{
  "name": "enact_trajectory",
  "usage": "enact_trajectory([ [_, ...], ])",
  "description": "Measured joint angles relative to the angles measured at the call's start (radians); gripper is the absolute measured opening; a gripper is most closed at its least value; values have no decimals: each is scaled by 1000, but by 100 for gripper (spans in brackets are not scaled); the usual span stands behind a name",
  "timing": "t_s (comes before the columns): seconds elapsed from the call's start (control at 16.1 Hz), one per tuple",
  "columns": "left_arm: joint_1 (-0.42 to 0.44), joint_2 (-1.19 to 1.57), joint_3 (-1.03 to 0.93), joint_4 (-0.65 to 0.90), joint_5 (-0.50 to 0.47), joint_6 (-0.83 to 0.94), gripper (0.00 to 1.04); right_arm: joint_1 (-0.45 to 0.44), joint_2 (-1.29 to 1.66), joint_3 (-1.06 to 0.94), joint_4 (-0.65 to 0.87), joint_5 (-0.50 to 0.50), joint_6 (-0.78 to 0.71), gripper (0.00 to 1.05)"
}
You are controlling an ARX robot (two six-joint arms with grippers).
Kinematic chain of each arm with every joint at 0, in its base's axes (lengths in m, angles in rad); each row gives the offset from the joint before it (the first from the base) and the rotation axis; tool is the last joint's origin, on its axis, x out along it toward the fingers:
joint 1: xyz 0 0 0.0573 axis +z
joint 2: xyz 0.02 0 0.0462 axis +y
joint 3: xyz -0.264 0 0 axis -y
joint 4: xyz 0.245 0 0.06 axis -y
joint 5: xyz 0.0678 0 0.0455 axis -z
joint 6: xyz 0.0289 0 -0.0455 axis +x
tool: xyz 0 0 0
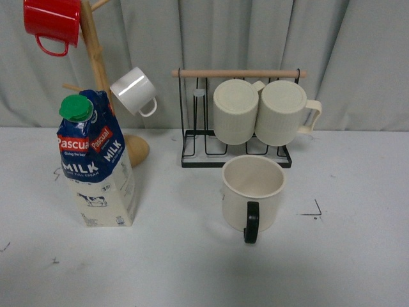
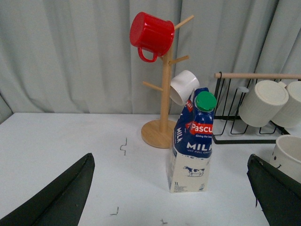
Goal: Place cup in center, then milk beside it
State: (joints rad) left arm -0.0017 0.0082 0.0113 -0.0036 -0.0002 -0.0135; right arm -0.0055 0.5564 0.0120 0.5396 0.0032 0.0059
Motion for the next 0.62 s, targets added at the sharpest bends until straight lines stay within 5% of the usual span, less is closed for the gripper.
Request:
enact_trajectory([
  [0.62,0,0,0,0,0,0,98,0,-300,0,-280,0,0,2],
])
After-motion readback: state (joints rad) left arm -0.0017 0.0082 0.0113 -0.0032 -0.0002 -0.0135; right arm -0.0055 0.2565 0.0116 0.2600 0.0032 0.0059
